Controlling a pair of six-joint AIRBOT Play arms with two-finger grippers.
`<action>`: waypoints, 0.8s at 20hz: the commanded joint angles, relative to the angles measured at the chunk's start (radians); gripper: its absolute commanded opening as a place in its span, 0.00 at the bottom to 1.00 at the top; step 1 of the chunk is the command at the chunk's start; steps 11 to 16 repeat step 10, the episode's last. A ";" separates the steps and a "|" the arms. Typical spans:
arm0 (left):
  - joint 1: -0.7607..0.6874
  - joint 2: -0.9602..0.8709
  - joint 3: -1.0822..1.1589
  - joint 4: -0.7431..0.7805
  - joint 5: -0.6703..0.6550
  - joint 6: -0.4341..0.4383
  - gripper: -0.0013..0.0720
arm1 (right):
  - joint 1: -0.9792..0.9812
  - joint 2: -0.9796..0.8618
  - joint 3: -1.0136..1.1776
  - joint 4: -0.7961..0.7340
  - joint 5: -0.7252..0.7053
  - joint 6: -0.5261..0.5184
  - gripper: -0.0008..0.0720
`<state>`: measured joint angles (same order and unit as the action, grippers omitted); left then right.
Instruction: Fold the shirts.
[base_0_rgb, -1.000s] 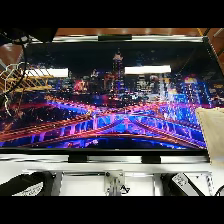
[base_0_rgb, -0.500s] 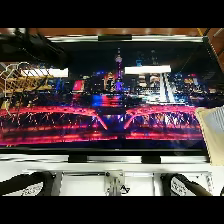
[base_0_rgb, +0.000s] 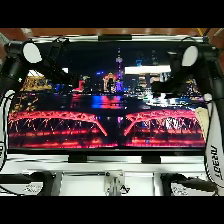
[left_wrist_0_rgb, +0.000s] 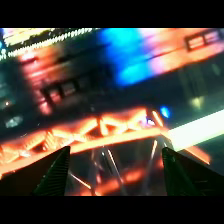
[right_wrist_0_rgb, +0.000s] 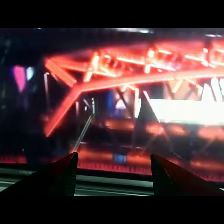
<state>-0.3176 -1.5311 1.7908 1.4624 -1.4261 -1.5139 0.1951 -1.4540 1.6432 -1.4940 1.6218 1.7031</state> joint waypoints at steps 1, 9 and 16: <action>-0.001 -0.018 0.000 0.019 0.025 -0.028 0.92 | 0.089 -0.019 -0.001 0.008 -0.010 0.001 0.80; 0.000 -0.017 0.000 0.020 0.031 -0.024 0.92 | 0.095 -0.019 -0.001 0.019 -0.010 0.001 0.80; 0.000 -0.017 0.000 0.020 0.032 -0.024 0.92 | 0.095 -0.019 -0.001 0.019 -0.010 0.001 0.80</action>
